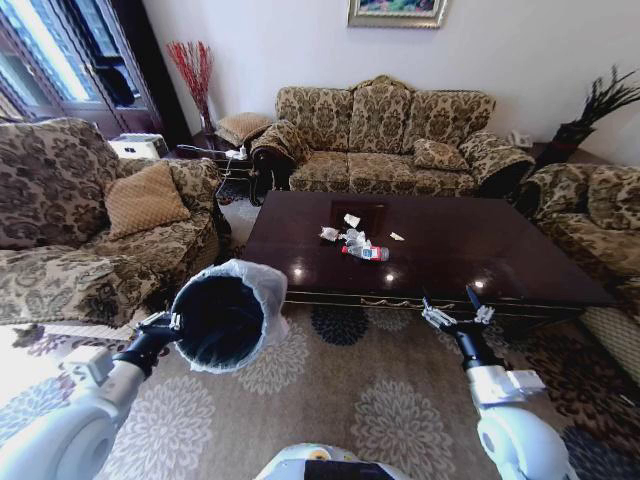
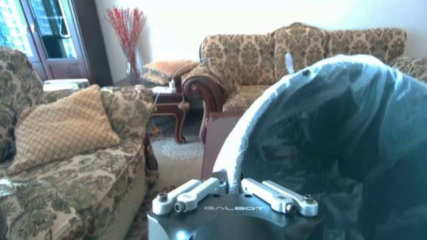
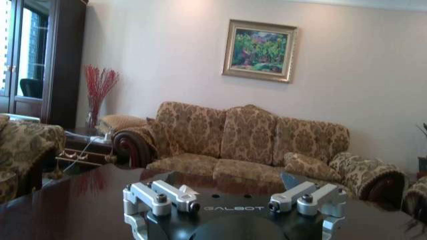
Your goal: Move to the front of the table and place the trash on the table into the trash bin.
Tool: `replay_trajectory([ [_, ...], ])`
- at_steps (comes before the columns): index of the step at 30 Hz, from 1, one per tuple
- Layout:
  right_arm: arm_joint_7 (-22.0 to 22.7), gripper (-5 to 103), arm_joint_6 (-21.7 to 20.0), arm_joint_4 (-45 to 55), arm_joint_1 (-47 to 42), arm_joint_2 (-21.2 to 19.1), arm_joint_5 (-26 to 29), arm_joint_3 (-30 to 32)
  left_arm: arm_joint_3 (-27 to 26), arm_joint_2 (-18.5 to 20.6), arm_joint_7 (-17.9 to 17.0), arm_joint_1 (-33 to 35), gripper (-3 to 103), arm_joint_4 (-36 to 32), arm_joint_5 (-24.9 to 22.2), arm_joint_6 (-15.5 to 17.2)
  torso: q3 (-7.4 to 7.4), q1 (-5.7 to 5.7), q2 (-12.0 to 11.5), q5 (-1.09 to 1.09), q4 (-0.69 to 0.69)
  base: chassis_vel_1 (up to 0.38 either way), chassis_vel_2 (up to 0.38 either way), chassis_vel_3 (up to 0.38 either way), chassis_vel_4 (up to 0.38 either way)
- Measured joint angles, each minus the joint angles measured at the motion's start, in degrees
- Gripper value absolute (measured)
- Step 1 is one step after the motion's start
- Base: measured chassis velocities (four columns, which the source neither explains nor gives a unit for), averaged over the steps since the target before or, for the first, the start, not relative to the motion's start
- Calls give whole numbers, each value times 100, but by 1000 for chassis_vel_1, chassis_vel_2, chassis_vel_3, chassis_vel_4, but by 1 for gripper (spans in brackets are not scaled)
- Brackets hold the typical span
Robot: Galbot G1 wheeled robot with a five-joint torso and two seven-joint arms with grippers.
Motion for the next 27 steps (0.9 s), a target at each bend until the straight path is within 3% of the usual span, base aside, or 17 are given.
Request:
replay_trajectory([
  [4,22,100,-64,67,-67,31,11,-93,40,61,19,-80,0,110,12,-11,0,0,0,1,1,0,0,0,0],
  [7,133,100,-342,0,117,-107,197,-138,169,196,34,-264,0,443,65,-69,-1,-1,1,0,1,0,0,0,0],
  [10,259,100,-957,280,669,-385,1073,-126,426,456,62,-612,0,1106,185,-174,1,2,0,-1,2,0,0,0,0],
  [11,259,100,-957,280,669,-385,1073,-126,426,456,62,-612,0,1106,185,-174,1,2,0,-1,2,0,0,0,0],
  [13,335,100,-1311,624,1039,-532,1971,-125,621,656,91,-892,0,1616,269,-276,1,2,0,-4,3,0,0,0,0],
  [14,324,100,-1363,658,1107,-557,2134,-156,704,744,107,-1007,0,1830,303,-317,1,2,0,-4,3,0,0,0,0],
  [16,271,100,-1351,625,1107,-558,2051,-187,789,828,117,-1121,0,2038,339,-356,1,2,0,-4,1,0,0,0,0],
  [19,139,100,-1190,446,985,-490,1458,-233,1013,1065,149,-1440,0,2628,445,-457,1,2,0,1,0,0,0,0,0],
  [27,180,100,-1071,500,954,-467,1368,-49,1095,1151,166,-1555,0,2838,479,-505,0,0,0,1,2,0,0,0,0],
])
